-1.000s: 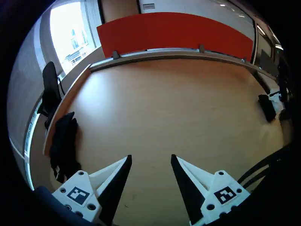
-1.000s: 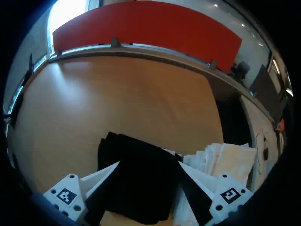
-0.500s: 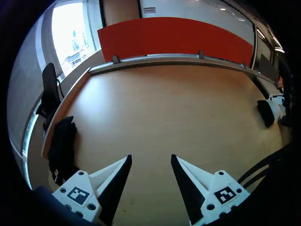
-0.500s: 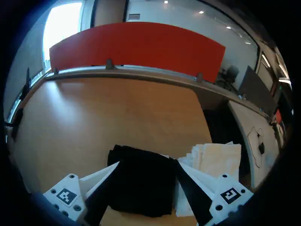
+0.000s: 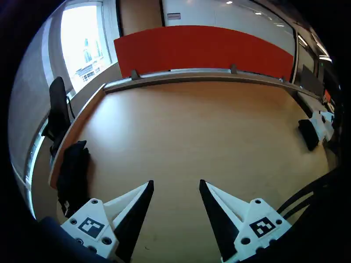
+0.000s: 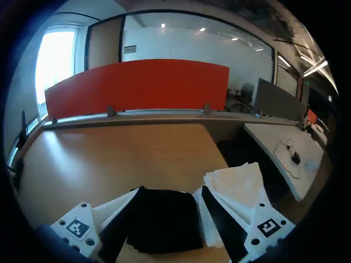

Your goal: Fold towel

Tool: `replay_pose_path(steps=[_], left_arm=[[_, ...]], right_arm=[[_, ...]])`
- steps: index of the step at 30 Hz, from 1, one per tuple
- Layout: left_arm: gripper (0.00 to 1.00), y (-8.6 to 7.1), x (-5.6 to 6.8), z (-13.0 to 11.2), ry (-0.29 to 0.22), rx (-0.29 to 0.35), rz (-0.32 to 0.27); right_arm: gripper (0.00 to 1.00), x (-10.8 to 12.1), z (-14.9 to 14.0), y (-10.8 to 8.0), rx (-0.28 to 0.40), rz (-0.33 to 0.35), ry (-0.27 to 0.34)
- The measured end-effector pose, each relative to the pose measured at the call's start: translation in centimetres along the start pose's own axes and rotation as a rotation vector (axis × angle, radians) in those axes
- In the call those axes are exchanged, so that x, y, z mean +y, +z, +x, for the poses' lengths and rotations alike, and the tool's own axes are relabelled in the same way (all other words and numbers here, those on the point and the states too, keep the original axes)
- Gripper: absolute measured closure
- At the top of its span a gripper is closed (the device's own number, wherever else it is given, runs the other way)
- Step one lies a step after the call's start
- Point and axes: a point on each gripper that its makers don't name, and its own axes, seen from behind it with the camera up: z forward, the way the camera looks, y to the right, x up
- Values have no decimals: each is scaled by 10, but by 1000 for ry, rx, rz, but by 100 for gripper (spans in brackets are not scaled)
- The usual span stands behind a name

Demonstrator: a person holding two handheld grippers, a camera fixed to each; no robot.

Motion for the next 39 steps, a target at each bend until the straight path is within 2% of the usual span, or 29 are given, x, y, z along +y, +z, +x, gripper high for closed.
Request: replay_pose_path(steps=[8, 15, 21, 33, 36, 39], left_arm=[[24, -1, 0, 9, 0, 26, -2], [24, -1, 0, 20, -9, 57, -5], [24, -2, -2, 32, -25, 92, -10], [24, -5, -8, 64, -42, 184, -8], [24, -7, -12, 81, -55, 242, -7], [24, -14, -18, 105, -70, 332, 1]], right_arm=[[0, 3, 27, -17, 112, -37, 7], [0, 7, 61, -44, 259, -102, 3], [0, 5, 78, -65, 341, -132, 8], [0, -6, 91, -79, 386, -116, 10], [0, -11, 93, -81, 392, -105, 5], [0, -16, 96, -82, 396, -95, 6]])
